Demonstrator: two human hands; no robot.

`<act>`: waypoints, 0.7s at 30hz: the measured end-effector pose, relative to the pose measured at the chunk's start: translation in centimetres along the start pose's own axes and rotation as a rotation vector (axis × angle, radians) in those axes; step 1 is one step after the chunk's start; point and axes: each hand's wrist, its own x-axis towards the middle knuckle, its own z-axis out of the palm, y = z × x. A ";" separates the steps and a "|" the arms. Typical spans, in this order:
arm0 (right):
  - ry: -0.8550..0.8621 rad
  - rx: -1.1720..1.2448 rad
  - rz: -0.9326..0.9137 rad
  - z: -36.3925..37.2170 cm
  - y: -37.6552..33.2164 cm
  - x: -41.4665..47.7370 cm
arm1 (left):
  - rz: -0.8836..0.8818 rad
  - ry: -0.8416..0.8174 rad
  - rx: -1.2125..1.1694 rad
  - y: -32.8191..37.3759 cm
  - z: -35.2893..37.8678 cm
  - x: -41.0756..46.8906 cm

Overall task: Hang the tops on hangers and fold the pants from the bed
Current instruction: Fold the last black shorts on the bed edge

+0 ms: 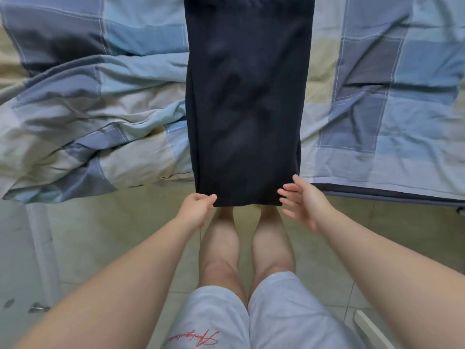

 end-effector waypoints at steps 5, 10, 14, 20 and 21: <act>0.071 -0.275 0.044 -0.3 3.1 3.5 | -0.088 0.066 0.039 -2.3 1.7 3.4; 0.012 -0.344 0.011 -0.7 3.9 6.6 | 0.068 0.117 -0.054 -2.9 2.5 7.0; -0.042 -0.282 0.005 -1.3 4.0 8.2 | 0.137 0.094 -0.052 -2.6 2.0 7.9; 0.004 -0.299 -0.031 -1.5 4.4 5.0 | 0.111 0.012 -0.008 -3.5 0.3 5.0; 0.000 -0.288 -0.029 -1.4 4.3 4.0 | 0.096 0.000 -0.008 -3.4 0.1 4.1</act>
